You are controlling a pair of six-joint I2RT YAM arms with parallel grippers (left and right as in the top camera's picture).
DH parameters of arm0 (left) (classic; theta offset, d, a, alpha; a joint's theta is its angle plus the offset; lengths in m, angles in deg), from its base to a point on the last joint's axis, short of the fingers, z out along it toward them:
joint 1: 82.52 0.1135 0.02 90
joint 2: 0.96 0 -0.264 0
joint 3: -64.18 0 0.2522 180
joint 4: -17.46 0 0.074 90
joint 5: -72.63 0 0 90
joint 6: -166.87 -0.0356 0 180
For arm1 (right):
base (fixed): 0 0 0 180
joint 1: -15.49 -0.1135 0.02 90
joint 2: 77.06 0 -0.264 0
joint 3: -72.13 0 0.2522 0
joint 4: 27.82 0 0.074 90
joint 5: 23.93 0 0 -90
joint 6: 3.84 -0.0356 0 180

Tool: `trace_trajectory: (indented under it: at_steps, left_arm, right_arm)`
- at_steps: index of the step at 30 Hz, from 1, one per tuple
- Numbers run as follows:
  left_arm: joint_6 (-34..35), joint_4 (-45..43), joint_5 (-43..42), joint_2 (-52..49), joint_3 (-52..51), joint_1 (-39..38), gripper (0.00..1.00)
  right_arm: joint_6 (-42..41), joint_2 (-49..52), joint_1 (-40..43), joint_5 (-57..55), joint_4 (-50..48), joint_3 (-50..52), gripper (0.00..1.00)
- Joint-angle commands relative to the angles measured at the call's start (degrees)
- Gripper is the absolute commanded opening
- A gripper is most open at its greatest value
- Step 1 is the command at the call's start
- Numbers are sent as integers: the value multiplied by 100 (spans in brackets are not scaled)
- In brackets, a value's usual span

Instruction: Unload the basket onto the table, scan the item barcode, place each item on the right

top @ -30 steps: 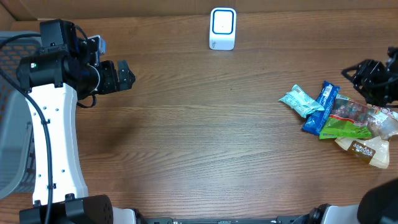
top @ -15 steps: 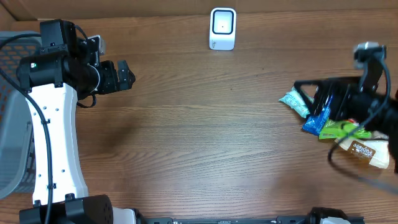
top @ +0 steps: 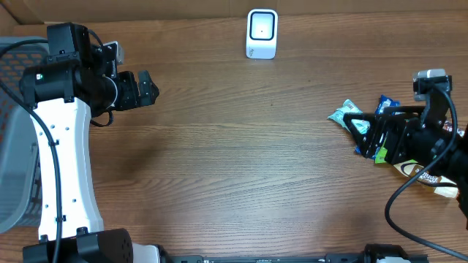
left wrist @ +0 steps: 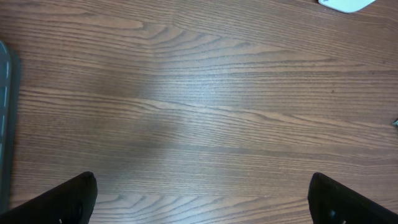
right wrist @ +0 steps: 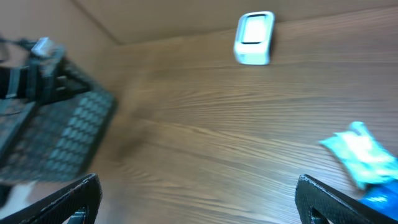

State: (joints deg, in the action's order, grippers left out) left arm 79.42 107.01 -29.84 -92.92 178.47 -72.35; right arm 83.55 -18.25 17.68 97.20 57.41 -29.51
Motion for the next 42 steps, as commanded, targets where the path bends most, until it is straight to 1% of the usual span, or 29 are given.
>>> trace_trajectory:
  at_steps: [1,3,6,8,11,18,22,27,31,35,36,42]
  left_arm:
    - [-129,2,-66,20,-31,-11,100]
    - [-129,2,-66,20,-31,-13,99]
    - [-129,2,-66,20,-31,-13,100]
    - [-127,2,-66,20,-31,-11,100]
    - [-129,2,-66,20,-31,-11,100]
    - [-129,2,-66,20,-31,-11,100]
    - [-129,2,-66,20,-31,-11,100]
    - [-129,2,-66,20,-31,-11,100]
    - [-129,2,-66,20,-31,-11,100]
    - [-129,2,-66,20,-31,-11,100]
    - [-129,2,-66,20,-31,-11,100]
    - [-129,2,-66,20,-31,-11,100]
  right_arm:
    - [7,35,-35,-839,-81,-66,100]
    - [7,-50,-37,-1178,-354,116,100]
    - [9,-442,-61,-1683,-1261,763,100]
    - [17,-796,-59,-1779,-1884,1314,100]
    - [52,-1508,-59,-1755,-2855,2411,100]
    - [111,-3449,-118,-1762,-5305,5359,100]
    - [118,-4358,-339,-1910,-6295,6710,100]
    - [116,-5200,-632,-2214,-6745,7890,100]
    - [116,-5475,-638,-2212,-6878,8371,100]
    - [118,-5761,-649,-2218,-6881,8732,100]
    - [114,-5847,-658,-2275,-6701,8745,100]
    - [114,-5869,-761,-2507,-6725,8743,100]
